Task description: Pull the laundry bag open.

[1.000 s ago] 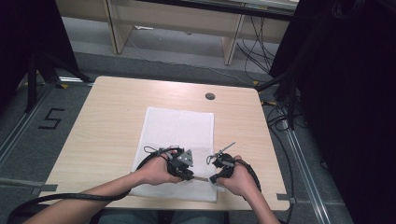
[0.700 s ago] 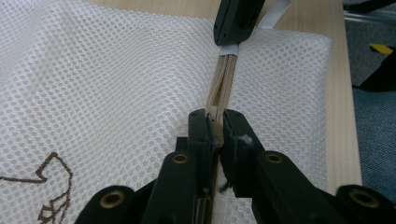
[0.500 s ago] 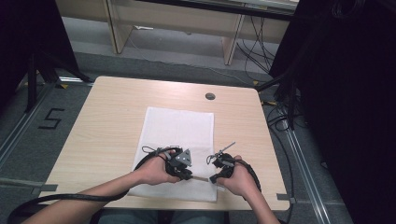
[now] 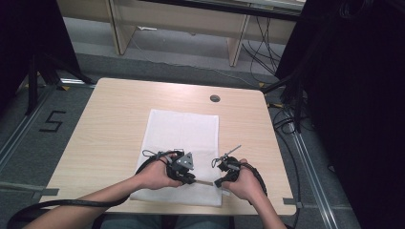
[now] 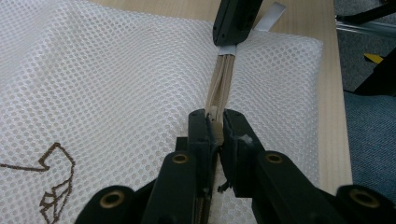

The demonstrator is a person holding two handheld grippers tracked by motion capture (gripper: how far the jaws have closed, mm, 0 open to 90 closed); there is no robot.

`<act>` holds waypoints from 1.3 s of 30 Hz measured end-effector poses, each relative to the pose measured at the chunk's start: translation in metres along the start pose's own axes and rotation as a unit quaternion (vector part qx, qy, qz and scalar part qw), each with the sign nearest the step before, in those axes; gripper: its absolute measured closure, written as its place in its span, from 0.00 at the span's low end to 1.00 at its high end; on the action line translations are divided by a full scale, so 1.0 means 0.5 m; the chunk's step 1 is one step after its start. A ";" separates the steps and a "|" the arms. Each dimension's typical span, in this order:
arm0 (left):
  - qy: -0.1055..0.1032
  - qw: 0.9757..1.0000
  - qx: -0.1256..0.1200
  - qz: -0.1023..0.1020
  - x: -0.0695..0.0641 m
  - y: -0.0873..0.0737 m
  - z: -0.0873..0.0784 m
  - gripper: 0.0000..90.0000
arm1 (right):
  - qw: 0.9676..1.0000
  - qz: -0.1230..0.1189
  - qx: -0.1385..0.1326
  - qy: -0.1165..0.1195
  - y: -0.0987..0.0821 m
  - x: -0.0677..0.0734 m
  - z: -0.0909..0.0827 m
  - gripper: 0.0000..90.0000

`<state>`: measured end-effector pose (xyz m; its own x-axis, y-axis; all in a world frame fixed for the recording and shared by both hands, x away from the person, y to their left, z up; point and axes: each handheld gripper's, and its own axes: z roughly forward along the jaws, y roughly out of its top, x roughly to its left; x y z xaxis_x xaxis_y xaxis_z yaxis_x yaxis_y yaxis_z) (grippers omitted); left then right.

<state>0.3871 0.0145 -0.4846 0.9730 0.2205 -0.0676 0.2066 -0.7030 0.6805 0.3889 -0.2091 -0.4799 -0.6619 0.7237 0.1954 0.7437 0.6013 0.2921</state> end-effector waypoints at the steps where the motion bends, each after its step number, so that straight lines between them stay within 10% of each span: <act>1: -0.002 1.000 0.000 -0.001 0.000 -0.001 0.000 0.91 | 1.000 0.000 0.000 0.000 0.000 0.000 0.000 1.00; 39: 0.006 1.000 0.007 0.009 0.006 -0.018 -0.015 0.91 | 1.000 0.005 0.003 0.000 -0.001 0.003 -0.001 1.00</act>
<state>0.3873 0.0266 -0.4854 0.9754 0.2152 -0.0472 0.1905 -0.7162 0.6714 0.3877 -0.2086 -0.4791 -0.6545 0.7297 0.1979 0.7508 0.5963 0.2842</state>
